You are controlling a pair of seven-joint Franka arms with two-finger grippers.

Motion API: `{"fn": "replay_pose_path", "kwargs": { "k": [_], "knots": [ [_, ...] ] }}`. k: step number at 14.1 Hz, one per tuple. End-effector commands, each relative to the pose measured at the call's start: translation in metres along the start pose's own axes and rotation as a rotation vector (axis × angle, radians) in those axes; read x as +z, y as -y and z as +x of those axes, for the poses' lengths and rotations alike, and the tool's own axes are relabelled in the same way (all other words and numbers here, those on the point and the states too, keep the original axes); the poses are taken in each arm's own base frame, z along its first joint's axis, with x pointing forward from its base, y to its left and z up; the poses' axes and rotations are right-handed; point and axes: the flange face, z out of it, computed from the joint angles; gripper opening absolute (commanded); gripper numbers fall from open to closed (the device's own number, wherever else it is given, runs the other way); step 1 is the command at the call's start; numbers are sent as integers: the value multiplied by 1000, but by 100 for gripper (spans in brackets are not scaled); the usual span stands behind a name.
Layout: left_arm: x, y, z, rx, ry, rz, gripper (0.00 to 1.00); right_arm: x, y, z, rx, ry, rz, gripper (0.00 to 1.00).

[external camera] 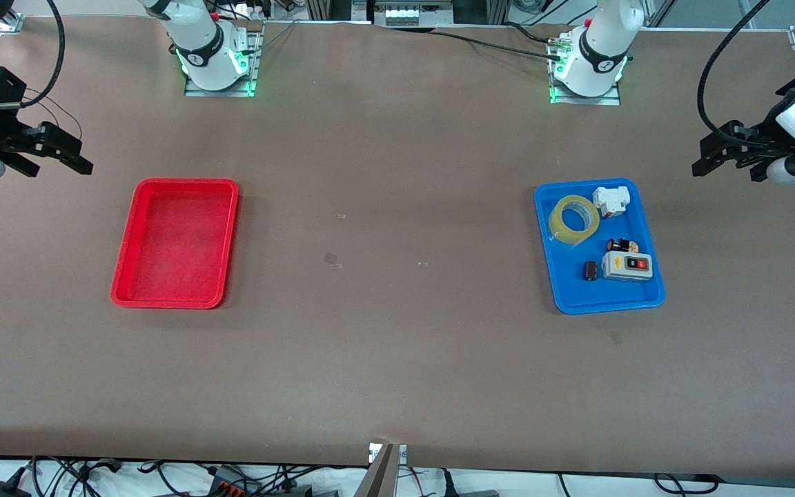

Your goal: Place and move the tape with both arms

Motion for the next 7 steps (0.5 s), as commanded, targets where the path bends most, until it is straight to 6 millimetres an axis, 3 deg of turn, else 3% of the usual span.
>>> {"fn": "replay_pose_path", "kwargs": {
  "k": [1, 7],
  "knots": [
    [-8, 0, 2, -6, -5, 25, 100, -8, 0, -7, -6, -1, -4, 100],
    [-2, 0, 4, -6, 6, 24, 100, -9, -1, -6, -5, -1, -4, 100]
  ]
}}
